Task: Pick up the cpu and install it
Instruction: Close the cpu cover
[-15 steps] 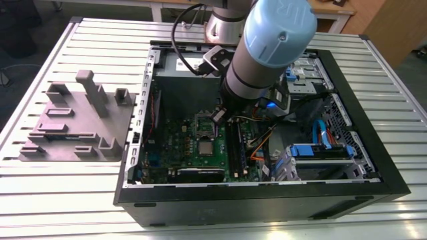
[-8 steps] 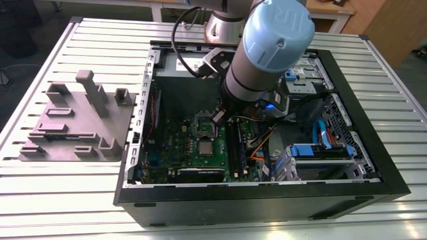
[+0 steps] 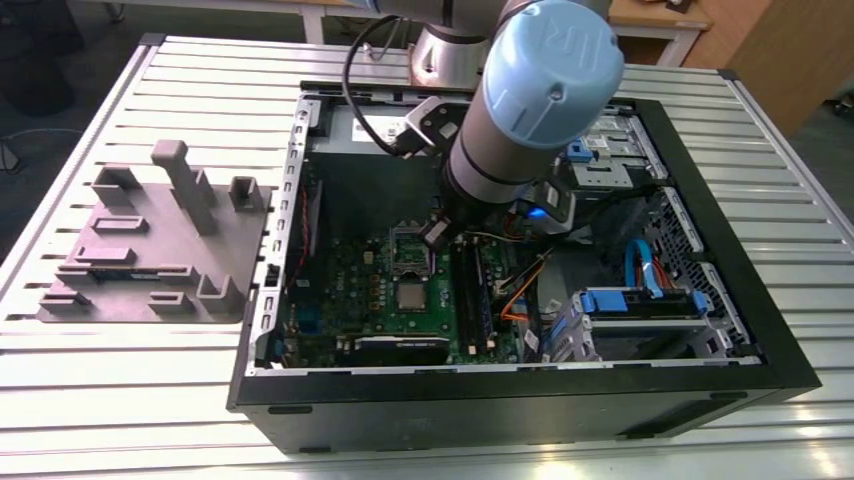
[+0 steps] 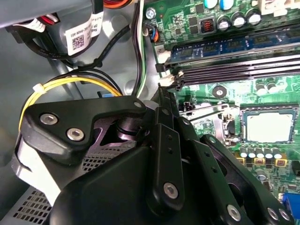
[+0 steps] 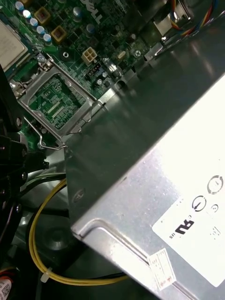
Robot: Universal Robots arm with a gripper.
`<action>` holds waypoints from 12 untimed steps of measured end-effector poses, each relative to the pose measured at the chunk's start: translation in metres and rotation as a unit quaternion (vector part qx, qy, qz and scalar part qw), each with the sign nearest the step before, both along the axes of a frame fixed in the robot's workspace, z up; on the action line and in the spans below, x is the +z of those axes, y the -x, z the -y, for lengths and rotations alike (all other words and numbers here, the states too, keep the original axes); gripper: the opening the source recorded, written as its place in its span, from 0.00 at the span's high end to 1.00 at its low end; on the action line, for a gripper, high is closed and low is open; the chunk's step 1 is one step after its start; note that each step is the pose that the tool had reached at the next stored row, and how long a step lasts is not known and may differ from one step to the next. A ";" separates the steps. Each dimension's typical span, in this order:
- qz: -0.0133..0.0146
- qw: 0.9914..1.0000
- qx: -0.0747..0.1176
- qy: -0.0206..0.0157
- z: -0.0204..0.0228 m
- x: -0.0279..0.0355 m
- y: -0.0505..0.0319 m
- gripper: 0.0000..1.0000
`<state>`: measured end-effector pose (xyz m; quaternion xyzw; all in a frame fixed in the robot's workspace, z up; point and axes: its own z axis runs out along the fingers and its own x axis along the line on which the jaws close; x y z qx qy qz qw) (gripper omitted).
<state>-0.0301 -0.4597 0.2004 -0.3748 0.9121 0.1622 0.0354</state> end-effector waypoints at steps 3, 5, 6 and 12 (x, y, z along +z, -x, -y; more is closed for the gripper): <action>0.000 1.000 0.000 -0.002 -0.0011 -0.0011 0.0009 0.90; 0.000 1.000 0.000 -0.003 -0.0019 -0.0020 0.0015 0.90; 0.000 1.000 0.000 -0.004 -0.0023 -0.0027 0.0016 0.90; 0.000 1.000 0.000 -0.004 -0.0030 -0.0061 0.0029 0.90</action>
